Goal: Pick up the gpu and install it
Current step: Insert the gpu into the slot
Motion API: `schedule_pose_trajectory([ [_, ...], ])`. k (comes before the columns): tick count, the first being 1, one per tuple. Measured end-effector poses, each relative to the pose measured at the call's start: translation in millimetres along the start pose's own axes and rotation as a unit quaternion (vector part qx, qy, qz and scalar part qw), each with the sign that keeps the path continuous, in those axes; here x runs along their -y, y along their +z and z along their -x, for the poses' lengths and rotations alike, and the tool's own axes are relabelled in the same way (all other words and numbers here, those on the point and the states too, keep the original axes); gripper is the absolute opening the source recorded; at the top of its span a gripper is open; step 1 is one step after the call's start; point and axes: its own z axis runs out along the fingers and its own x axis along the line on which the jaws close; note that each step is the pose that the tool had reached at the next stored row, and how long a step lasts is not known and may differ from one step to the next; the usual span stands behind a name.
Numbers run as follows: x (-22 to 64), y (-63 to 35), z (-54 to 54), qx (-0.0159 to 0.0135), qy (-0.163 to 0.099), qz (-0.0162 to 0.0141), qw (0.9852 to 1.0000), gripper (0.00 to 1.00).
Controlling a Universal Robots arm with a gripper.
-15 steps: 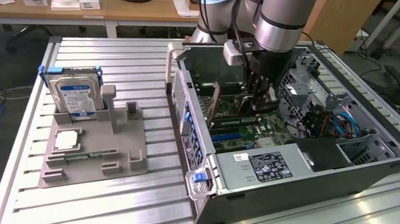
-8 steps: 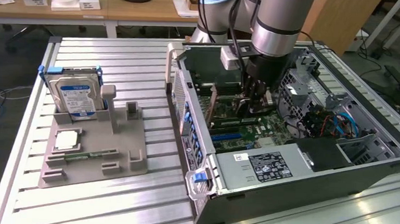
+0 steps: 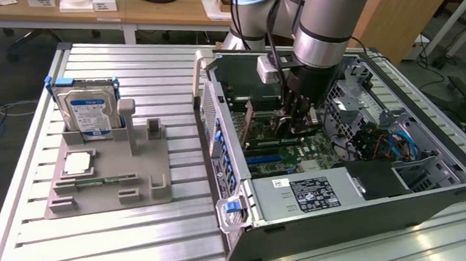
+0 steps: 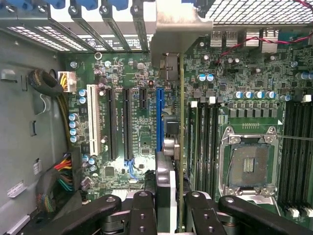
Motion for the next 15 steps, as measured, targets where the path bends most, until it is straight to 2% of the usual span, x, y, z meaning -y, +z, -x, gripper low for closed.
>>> schedule_pose_trajectory([
  [4,-2.5,1.1,0.2,0.0001,0.000,0.0000,1.0000,0.28],
  [15,-2.8,4.2,-1.0,0.0000,0.000,0.0000,1.0000,0.28],
])
